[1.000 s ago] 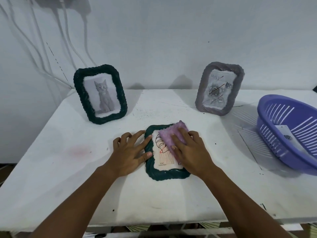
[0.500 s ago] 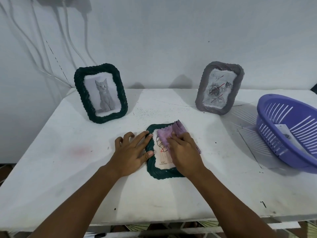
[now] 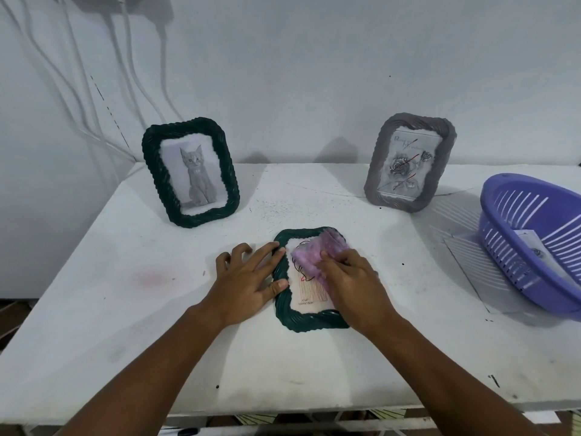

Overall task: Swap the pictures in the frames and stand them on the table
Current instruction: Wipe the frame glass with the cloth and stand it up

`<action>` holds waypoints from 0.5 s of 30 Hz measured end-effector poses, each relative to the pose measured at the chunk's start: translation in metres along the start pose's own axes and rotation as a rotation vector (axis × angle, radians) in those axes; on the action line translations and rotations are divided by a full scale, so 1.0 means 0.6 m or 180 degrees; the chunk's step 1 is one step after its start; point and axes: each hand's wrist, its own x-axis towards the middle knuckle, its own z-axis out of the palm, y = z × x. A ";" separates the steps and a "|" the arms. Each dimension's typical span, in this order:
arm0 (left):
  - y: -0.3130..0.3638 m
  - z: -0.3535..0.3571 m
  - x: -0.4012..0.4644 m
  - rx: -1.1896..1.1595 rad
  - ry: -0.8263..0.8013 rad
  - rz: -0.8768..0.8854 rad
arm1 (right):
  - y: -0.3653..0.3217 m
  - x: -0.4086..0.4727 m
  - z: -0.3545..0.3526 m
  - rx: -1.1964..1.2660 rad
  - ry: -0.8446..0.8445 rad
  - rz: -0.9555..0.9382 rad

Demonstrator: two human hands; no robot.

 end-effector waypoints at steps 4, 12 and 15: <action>0.001 -0.001 0.001 0.0007 -0.0005 -0.0001 | -0.009 0.045 0.012 0.0077 -0.0034 0.0264; 0.004 -0.004 -0.002 0.0083 -0.0011 -0.0018 | -0.038 0.056 0.029 0.0648 0.0012 0.0123; 0.002 -0.003 -0.003 -0.0045 -0.0002 0.0014 | -0.052 0.027 0.020 0.0749 0.0054 -0.0284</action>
